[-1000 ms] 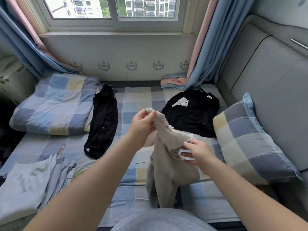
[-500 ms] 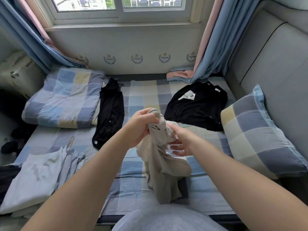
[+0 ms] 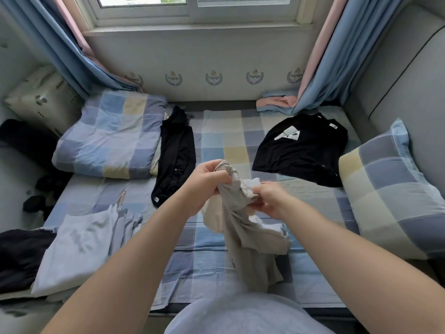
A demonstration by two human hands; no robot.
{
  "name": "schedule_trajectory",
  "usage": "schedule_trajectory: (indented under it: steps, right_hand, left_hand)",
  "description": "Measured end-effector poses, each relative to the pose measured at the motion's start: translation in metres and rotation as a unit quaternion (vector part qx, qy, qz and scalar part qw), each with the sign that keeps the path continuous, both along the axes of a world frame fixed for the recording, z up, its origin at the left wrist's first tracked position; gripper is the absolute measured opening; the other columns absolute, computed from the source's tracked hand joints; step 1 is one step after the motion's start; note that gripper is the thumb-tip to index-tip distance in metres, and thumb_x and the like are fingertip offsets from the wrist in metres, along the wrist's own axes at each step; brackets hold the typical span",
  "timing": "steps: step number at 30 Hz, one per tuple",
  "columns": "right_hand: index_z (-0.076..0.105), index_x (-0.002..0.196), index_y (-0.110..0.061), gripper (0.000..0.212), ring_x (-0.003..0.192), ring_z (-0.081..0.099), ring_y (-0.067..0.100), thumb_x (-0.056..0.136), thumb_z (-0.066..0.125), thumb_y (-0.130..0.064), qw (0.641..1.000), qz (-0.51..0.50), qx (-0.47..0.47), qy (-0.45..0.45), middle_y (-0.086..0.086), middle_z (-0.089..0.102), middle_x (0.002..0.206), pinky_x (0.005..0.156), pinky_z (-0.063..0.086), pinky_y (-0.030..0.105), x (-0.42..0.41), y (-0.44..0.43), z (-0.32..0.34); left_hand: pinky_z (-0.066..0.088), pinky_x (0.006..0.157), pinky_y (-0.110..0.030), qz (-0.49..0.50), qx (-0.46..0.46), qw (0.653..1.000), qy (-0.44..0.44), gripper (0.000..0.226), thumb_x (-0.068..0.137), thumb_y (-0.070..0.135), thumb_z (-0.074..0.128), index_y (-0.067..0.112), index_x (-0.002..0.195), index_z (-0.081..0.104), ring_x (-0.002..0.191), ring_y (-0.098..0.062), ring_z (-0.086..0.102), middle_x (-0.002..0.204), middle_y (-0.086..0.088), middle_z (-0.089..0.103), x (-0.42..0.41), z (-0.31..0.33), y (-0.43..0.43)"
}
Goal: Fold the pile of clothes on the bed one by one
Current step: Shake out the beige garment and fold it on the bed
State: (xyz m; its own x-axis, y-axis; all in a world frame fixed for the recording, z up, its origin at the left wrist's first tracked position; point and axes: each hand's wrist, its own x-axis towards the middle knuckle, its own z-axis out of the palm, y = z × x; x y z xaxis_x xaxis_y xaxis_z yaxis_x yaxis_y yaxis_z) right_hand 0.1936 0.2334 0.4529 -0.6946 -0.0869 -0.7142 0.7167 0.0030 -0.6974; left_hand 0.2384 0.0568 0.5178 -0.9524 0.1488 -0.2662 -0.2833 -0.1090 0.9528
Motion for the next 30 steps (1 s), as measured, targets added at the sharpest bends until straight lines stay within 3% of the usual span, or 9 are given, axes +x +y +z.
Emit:
schedule_trajectory:
  steps: [4,7,11,14,17,20,23,26,30]
  right_hand:
    - [0.055,0.125,0.001,0.050,0.082,0.061,0.034,0.091,0.023,0.021,0.963,-0.218,-0.154,-0.022,0.028,0.060,0.117,0.057,0.059,0.041,0.007,-0.022,-0.009]
    - [0.059,0.106,0.000,0.047,0.086,0.061,0.036,0.091,0.017,0.017,0.937,-0.286,-0.198,-0.043,0.026,0.060,0.113,0.072,0.057,0.050,0.020,-0.039,-0.008]
    - [0.053,0.137,0.006,0.045,0.115,0.062,0.038,0.101,0.029,-0.004,0.926,-0.312,-0.199,-0.081,0.025,0.061,0.132,0.093,0.052,0.046,0.037,-0.053,-0.012]
    - [0.067,0.122,-0.001,0.043,0.103,0.068,0.034,0.100,0.054,-0.036,0.943,-0.244,-0.202,-0.102,0.021,0.071,0.115,0.087,0.055,0.049,0.054,-0.057,-0.012]
    - [0.069,0.117,-0.007,0.028,0.076,0.069,0.026,0.089,0.071,-0.011,0.981,-0.177,-0.017,-0.082,0.013,0.073,0.096,0.061,0.059,0.038,0.077,-0.067,-0.032]
    - [0.051,0.131,-0.012,0.047,0.086,0.062,0.027,0.087,0.066,-0.001,0.952,-0.206,0.216,-0.067,0.012,0.062,0.108,0.053,0.054,0.032,0.106,-0.062,-0.059]
    - [0.040,0.138,-0.014,0.058,0.099,0.064,0.035,0.089,0.068,-0.003,0.938,-0.236,0.228,-0.112,0.013,0.052,0.126,0.046,0.057,0.036,0.136,-0.041,-0.077]
    - [0.052,0.124,-0.001,0.038,0.084,0.067,0.037,0.089,0.068,0.000,0.932,-0.246,0.232,-0.133,0.017,0.060,0.121,0.044,0.056,0.035,0.156,-0.023,-0.094]
    - [0.054,0.130,0.003,0.037,0.099,0.065,0.038,0.093,0.051,0.007,0.926,-0.353,0.067,-0.118,0.025,0.062,0.124,0.060,0.057,0.045,0.163,-0.012,-0.094]
  left_hand:
    - [0.057,0.068,-0.034,0.124,0.013,0.992,-0.025,0.015,0.073,0.001,0.058,0.005,0.087,0.056,0.076,-0.024,0.062,0.085,-0.013,0.060,0.001,-0.020,-0.040]
    - [0.058,0.066,-0.034,0.196,0.053,0.976,-0.079,0.016,0.086,-0.008,0.052,0.008,0.089,0.055,0.070,-0.022,0.063,0.082,-0.013,0.059,0.001,-0.038,-0.070]
    - [0.060,0.066,-0.035,0.238,0.083,0.956,-0.148,0.015,0.088,-0.008,0.052,0.007,0.090,0.055,0.063,-0.020,0.064,0.077,-0.013,0.062,-0.001,-0.057,-0.103]
    - [0.059,0.059,-0.032,0.246,0.091,0.946,-0.191,0.014,0.090,-0.008,0.054,0.005,0.095,0.058,0.069,-0.022,0.065,0.083,-0.015,0.065,0.000,-0.068,-0.113]
    - [0.058,0.053,-0.030,0.225,0.089,0.939,-0.243,0.022,0.090,-0.008,0.056,0.004,0.109,0.061,0.074,-0.023,0.065,0.093,-0.017,0.066,0.008,-0.084,-0.114]
    - [0.057,0.051,-0.029,0.206,0.061,0.936,-0.279,0.023,0.089,-0.006,0.062,0.004,0.110,0.060,0.073,-0.022,0.064,0.087,-0.013,0.066,0.024,-0.104,-0.113]
    - [0.057,0.055,-0.031,0.188,0.039,0.936,-0.295,0.015,0.090,-0.002,0.068,0.007,0.094,0.057,0.073,-0.023,0.062,0.081,-0.013,0.063,0.042,-0.123,-0.117]
    - [0.058,0.063,-0.035,0.166,0.006,0.946,-0.279,0.020,0.091,0.002,0.068,0.010,0.082,0.052,0.069,-0.022,0.062,0.077,-0.012,0.060,0.057,-0.136,-0.120]
    - [0.058,0.071,-0.041,0.198,0.015,0.936,-0.290,0.010,0.093,-0.001,0.064,0.004,0.096,0.056,0.080,-0.028,0.063,0.091,-0.018,0.062,0.063,-0.136,-0.119]
